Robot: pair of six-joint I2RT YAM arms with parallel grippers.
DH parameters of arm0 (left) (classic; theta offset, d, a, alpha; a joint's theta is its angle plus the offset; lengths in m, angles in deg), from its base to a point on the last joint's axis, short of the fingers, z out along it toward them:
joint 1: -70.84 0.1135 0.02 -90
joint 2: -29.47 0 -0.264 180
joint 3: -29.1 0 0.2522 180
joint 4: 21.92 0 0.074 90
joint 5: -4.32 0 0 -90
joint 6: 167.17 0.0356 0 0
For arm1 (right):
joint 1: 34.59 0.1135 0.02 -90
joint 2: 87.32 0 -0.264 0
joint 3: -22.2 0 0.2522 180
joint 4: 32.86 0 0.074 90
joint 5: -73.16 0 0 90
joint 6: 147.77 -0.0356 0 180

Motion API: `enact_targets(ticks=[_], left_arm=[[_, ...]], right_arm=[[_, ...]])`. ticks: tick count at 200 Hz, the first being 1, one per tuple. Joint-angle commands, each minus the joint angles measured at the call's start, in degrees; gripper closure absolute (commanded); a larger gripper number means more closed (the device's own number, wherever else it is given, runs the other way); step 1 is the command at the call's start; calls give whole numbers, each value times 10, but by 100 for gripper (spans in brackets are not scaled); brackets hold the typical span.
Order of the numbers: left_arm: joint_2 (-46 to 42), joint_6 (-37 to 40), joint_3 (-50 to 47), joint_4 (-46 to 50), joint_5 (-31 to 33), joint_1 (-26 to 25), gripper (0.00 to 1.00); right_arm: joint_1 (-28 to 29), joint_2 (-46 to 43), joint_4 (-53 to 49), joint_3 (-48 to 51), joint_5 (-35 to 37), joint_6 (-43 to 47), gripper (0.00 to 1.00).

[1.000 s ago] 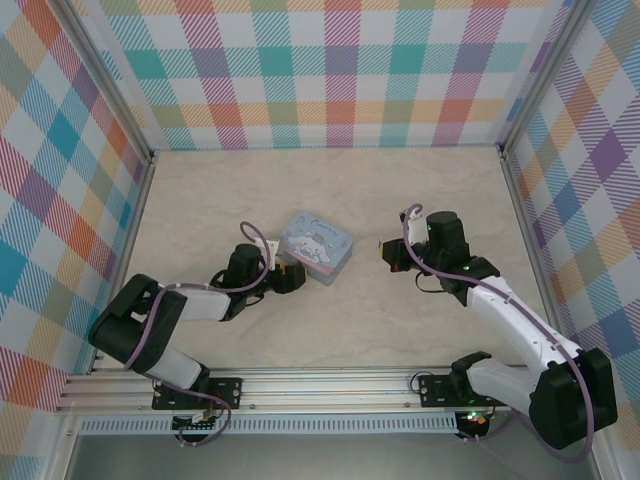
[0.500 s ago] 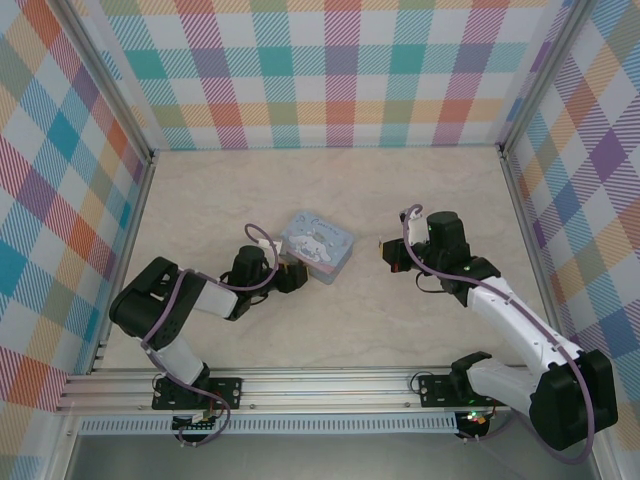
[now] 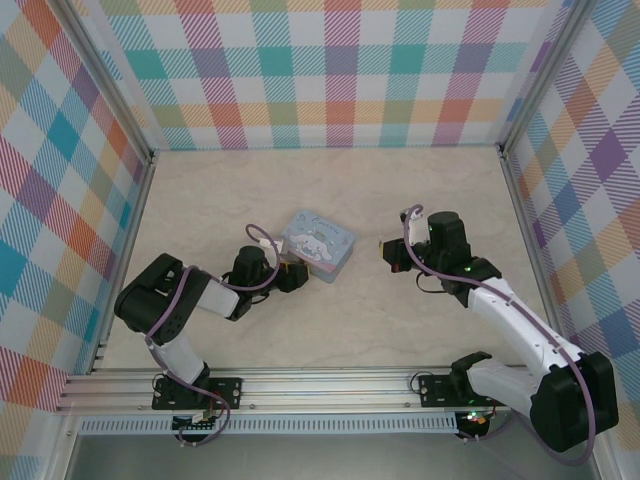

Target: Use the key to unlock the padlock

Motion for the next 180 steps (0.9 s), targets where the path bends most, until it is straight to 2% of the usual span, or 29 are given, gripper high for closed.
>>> enact_targets(ticks=[1,80,147,180], left_arm=[[20,0,0,2,-27,-17,48],[34,-2,-2,13,1,-31,46],[14,26,3,80,30,-35,49],[2,26,6,94,10,-37,51]], right_arm=[[-3,-10,15,9,-9,6,98],[-3,-13,26,21,-9,3,98],[-3,-14,28,24,-7,3,98],[-2,-12,29,24,-6,2,98]])
